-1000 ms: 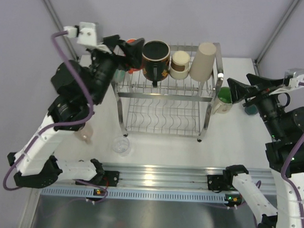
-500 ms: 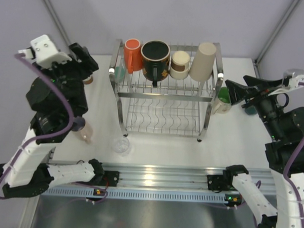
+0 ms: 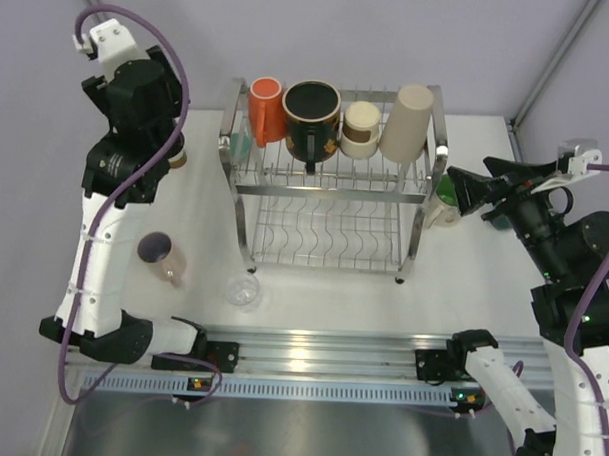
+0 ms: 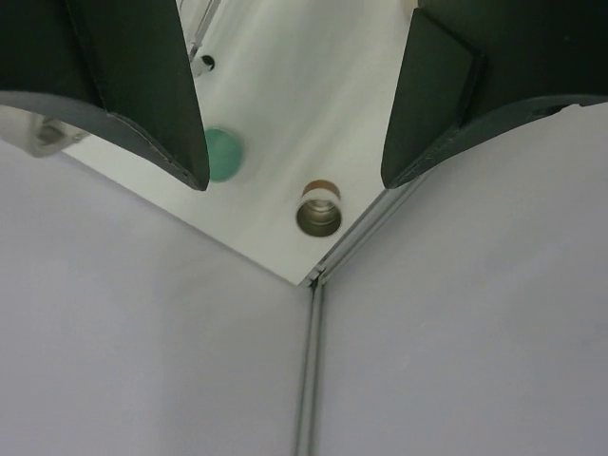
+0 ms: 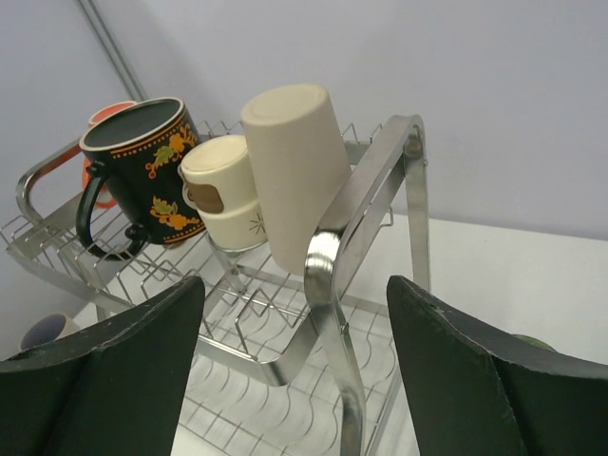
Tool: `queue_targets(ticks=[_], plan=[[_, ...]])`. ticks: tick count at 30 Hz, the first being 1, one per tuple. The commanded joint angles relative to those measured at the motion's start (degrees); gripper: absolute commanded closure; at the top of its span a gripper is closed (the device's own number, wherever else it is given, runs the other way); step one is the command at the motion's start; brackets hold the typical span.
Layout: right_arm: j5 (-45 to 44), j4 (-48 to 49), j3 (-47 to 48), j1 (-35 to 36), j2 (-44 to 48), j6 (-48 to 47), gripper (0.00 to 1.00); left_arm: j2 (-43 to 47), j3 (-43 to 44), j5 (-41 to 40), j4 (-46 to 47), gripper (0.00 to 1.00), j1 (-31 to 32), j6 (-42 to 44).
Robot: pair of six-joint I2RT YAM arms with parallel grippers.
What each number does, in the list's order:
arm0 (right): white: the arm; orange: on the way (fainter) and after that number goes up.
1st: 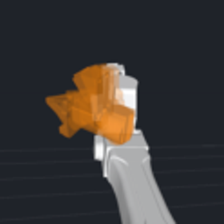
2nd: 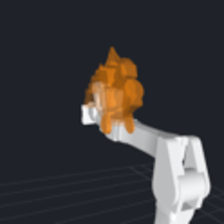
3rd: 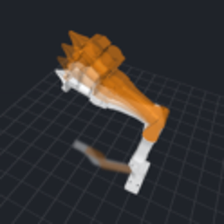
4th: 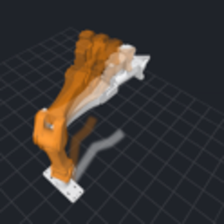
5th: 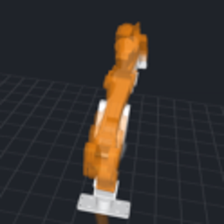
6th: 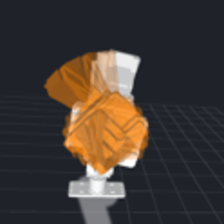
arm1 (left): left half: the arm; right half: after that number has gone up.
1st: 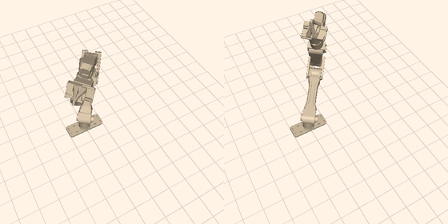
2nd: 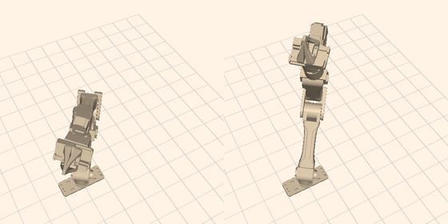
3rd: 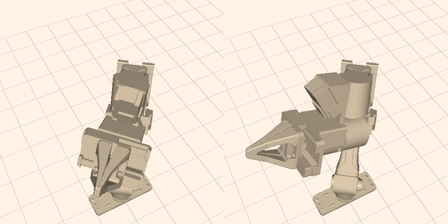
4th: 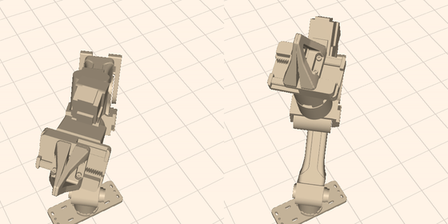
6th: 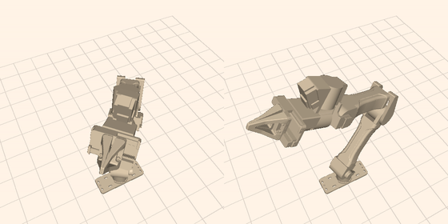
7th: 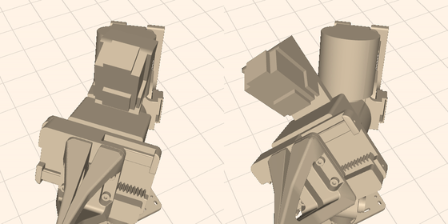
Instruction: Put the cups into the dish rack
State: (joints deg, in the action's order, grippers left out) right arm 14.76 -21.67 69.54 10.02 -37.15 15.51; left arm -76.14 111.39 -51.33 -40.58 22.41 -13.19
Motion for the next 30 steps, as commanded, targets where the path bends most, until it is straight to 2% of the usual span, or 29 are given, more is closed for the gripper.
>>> queue_targets(ticks=[1, 4, 7, 8, 11, 14, 18, 21, 24, 30], plan=[[1.76, -2.93, 3.32, 0.88, -0.56, -0.74, 0.22, 2.13, -2.13, 13.8, -8.2, 0.21, -7.81, -9.48], [2.28, -4.95, 4.55, 0.88, -1.08, 0.13, 0.23, 3.1, -4.95, 14.42, -8.38, 0.23, -12.82, -11.85], [3.6, -7.5, 6.13, 0.96, -2.14, 1.36, 0.25, 2.66, -6.36, 17.3, -12.58, 0.23, -19.85, -15.1], [4.13, -7.86, 6.4, 0.88, -2.49, 1.98, 0.25, 2.66, -7.15, 18.45, -13.38, 0.23, -24.3, -16.07], [6.06, -7.86, 5.87, 0.88, -2.14, 3.12, 0.26, 3.36, -12.68, 22.67, -15.84, 0.23, -31.26, -17.83], [6.77, -5.67, 4.03, 0.88, -0.66, 4.17, 0.26, 4.94, -21.2, 24.08, -16.29, 0.23, -34.97, -19.41], [7.82, -3.12, 2.97, 1.05, 0.23, 5.41, 0.26, 8.72, -32.96, 21.1, -16.11, 0.24, -36.39, -23.89], [7.82, -2.94, 3.5, 1.84, 0.23, 5.5, 0.26, 12.23, -39.91, 23.2, -13.74, 0.25, -36.83, -25.3], [7.12, -2.94, 3.15, 2.9, 0.76, 5.5, 0.26, 13.82, -44.93, 27.58, -11.89, 0.28, -36.92, -25.57], [5.28, -3.73, 2.18, 4.92, 2.34, 3.74, 0.25, 14.26, -51.01, 31.11, -10.93, 0.35, -36.92, -26.36]])
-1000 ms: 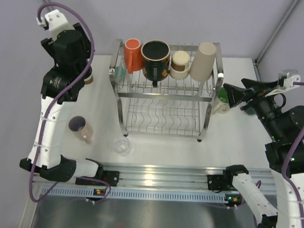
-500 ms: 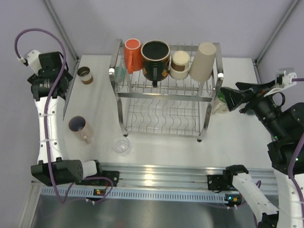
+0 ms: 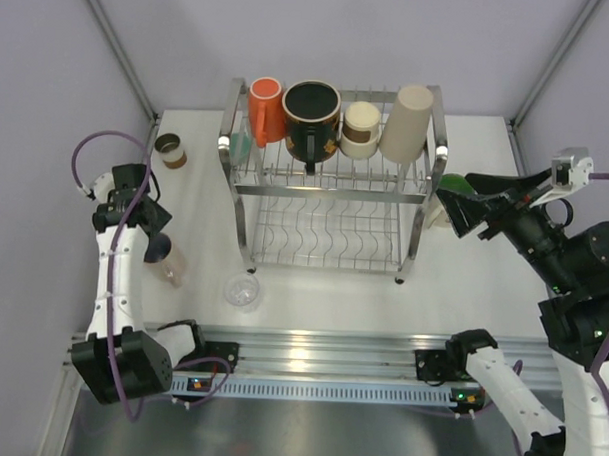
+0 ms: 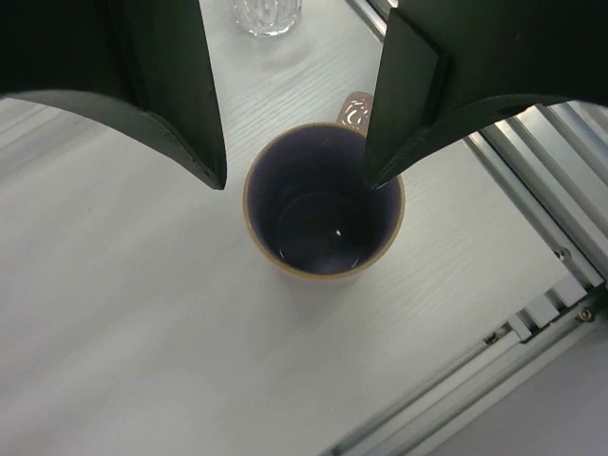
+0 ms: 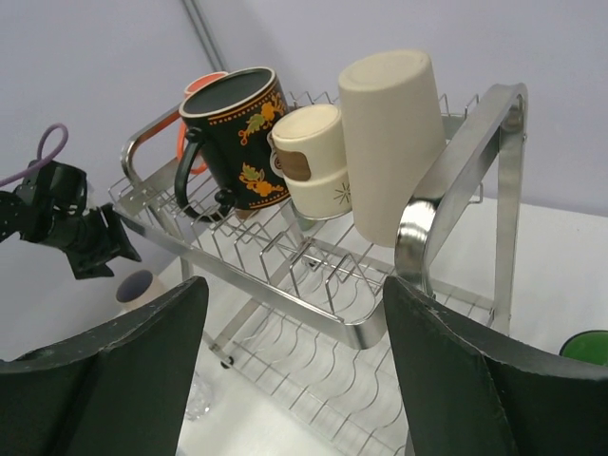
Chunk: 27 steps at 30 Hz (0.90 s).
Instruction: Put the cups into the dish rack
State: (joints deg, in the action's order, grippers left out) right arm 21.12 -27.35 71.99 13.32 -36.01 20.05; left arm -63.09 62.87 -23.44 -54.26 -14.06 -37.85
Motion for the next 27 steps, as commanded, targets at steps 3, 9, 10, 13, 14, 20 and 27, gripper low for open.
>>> queue_targets(ticks=[3, 9, 10, 13, 14, 20, 27], plan=[[-2.14, 1.34, -0.18, 2.67, 1.73, -2.12, 0.25, 1.22, -4.24, 5.42, 4.5, 0.36, -0.35, -2.76], [-3.19, 0.55, 0.08, 4.08, 2.26, -3.97, 0.24, -0.98, -7.32, 7.8, 7.15, 0.36, -0.35, -3.02], [-3.2, 0.55, 0.17, 4.17, 2.26, -4.14, 0.24, -1.68, -7.5, 7.97, 7.67, 0.36, -0.35, -2.94], [-3.37, 0.55, 0.17, 4.26, 2.08, -4.32, 0.24, -2.91, -7.85, 7.45, 7.76, 0.37, -0.35, -3.29], [-3.28, 0.55, 0.26, 4.26, 2.08, -4.32, 0.24, -3.18, -7.94, 7.27, 7.94, 0.39, -0.35, -3.46], [-3.2, 0.37, 0.61, 4.43, 1.56, -4.85, 0.24, -5.55, -8.99, 7.88, 9.61, 0.44, -0.35, -3.38], [-2.84, 0.55, 0.7, 4.43, 1.2, -4.67, 0.23, -6.78, -9.43, 8.06, 11.28, 0.53, -0.35, -2.67]])
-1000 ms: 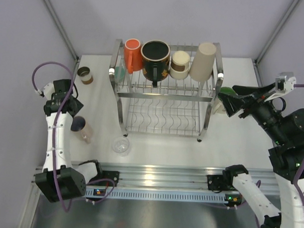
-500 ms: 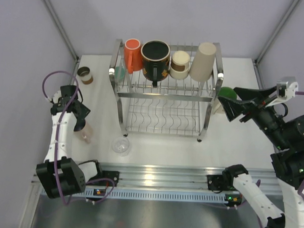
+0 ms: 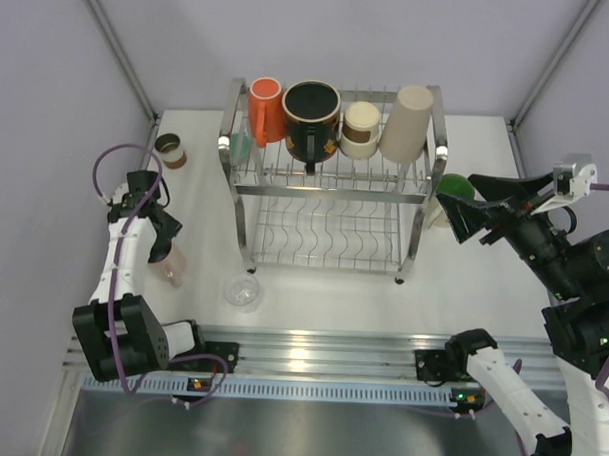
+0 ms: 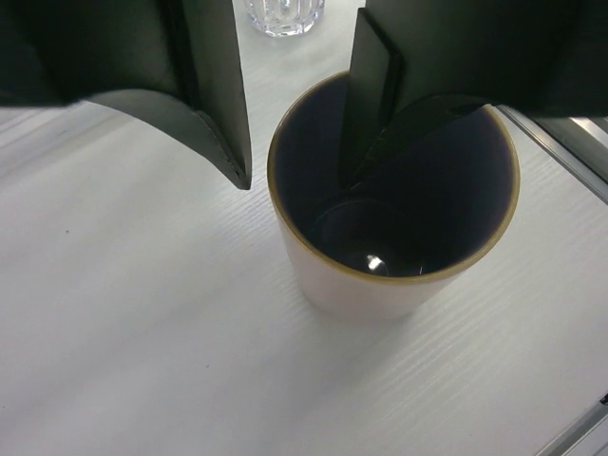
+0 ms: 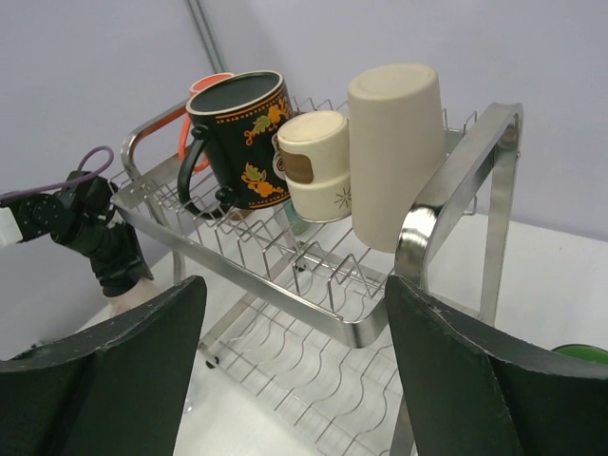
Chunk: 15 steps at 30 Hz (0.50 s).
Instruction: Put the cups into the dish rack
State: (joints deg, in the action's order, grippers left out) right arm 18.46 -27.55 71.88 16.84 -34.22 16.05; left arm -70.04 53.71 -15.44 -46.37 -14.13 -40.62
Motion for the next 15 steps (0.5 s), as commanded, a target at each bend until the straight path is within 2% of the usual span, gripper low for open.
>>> queue_targets(ticks=[1, 3, 4, 7, 15], plan=[[-0.18, 0.83, 0.72, 1.0, -0.41, -0.67, 0.23, -0.01, -0.36, 0.24, 3.56, 0.55, -0.28, 0.19], [0.0, 1.01, 0.37, 0.91, -0.5, -0.5, 0.23, -0.53, -0.54, 0.94, 3.74, 0.63, -0.37, 0.63], [0.0, 1.09, 0.37, 0.91, -0.59, -0.5, 0.23, -0.36, -0.37, 1.2, 3.74, 0.78, -0.37, 0.98], [0.53, 1.01, 0.54, 0.91, -0.85, -0.41, 0.23, 0.6, 1.12, 1.03, 3.57, 1.0, -0.28, 1.86], [2.28, 2.5, 0.55, 1.0, -1.2, 1.17, 0.23, 6.23, 10.17, 3.74, 3.57, 1.0, -0.37, 5.28]])
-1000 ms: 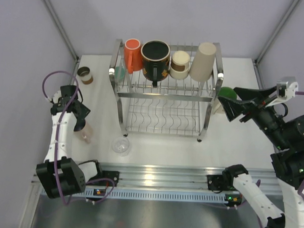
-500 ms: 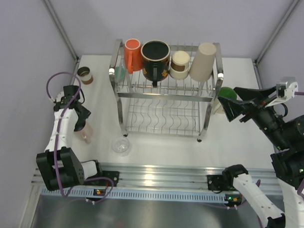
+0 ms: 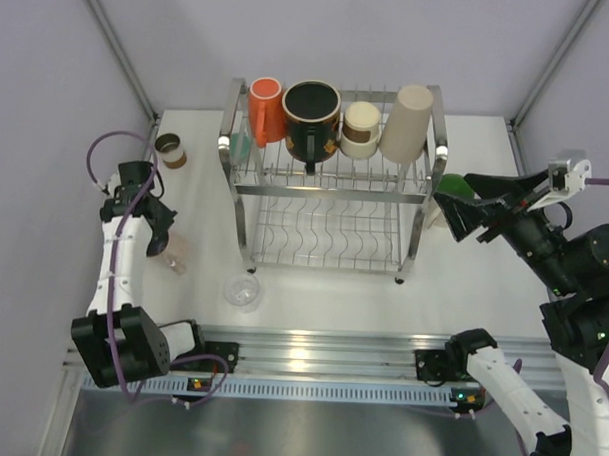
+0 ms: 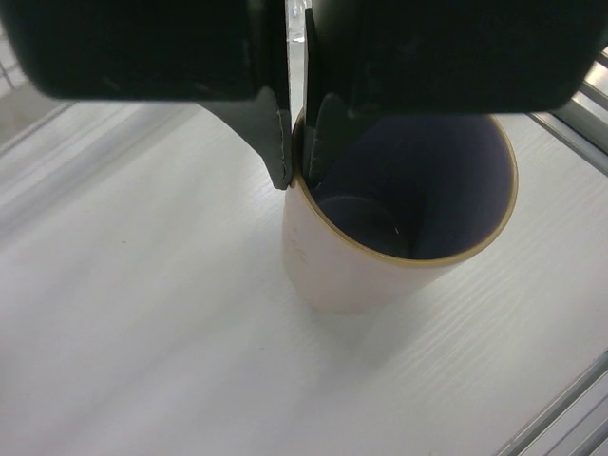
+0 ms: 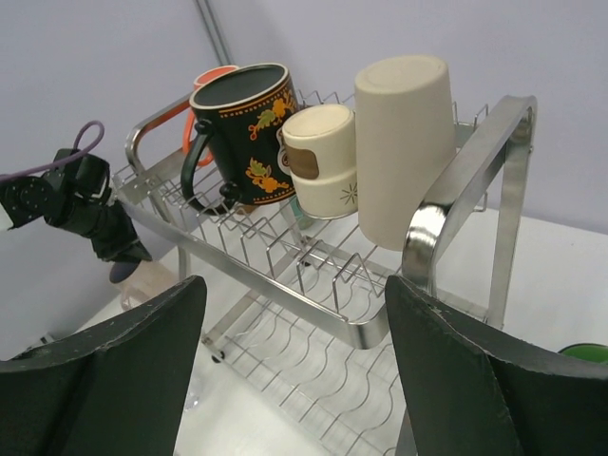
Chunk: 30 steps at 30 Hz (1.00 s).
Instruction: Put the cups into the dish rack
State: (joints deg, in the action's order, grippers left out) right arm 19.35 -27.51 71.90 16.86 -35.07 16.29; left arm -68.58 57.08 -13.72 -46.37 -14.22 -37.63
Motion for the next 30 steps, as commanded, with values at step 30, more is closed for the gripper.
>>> queue_targets(ticks=[30], plan=[[17.8, 6.76, 8.87, 0.98, -11.24, 6.55, 0.25, 20.24, 32.39, 27.42, 34.66, 1.0, -0.28, -6.58]])
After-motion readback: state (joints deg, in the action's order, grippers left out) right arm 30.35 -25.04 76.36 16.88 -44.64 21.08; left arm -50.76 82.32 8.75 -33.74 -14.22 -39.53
